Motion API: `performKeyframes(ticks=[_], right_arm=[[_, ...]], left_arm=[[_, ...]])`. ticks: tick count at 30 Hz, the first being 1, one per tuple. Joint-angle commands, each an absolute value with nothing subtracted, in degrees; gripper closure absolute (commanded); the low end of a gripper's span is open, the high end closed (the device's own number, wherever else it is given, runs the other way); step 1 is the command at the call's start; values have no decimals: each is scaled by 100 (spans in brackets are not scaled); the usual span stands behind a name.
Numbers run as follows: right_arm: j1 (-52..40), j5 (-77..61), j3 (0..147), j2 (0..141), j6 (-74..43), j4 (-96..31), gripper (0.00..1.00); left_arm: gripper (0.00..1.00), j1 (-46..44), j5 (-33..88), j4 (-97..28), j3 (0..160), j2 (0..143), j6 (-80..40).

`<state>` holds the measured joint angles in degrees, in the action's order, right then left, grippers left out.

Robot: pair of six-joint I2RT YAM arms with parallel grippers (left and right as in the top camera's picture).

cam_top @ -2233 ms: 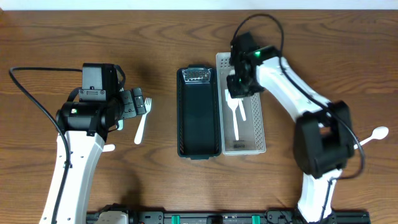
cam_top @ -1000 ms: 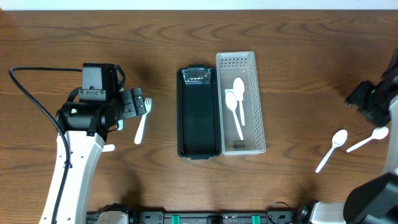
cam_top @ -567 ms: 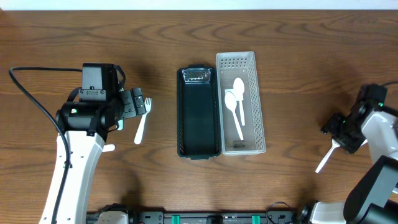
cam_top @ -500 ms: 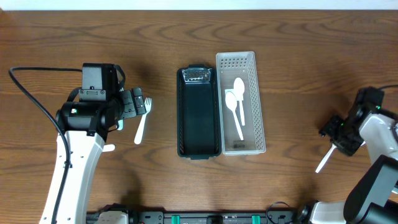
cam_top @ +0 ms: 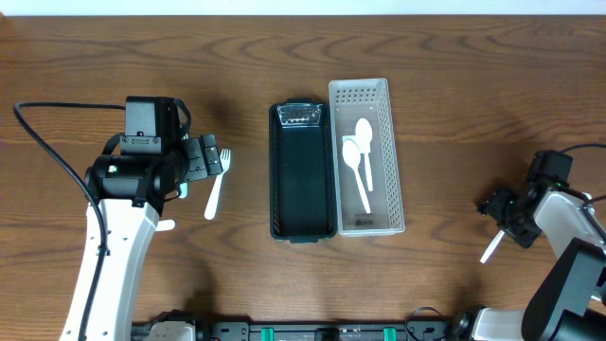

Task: Pack container
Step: 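Grasp a second white spoon with the right gripper and lift, then place the second spoon into the white basket and release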

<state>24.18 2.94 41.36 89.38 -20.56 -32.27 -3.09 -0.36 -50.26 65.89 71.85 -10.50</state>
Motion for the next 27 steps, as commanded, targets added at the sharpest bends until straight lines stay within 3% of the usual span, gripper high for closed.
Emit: performKeyframes(ticks=[1,6,10,20,27], right_arm=[[2447,145,3889,9065,-2117,-3162,44],[2447,143,3889,9065,-2119,-3146,82],[2447,141,3889,9065,-2119,-3148,98],[2123,-954,4886,8757,-2097,-3699,99],[569,-989,7032,8346,-2008,-4668,99]], left_arm=[[2,-285,-45,-5057,6694,7199,-1061],[2,-285,-45,-5054,6694,7199,-1061],[2,-285,-45,-5054,6694,7199,-1061],[2,-285,-45,-5054,6694,7199,-1061],[2,-285,-45,-5052,6694,7199,-1063]])
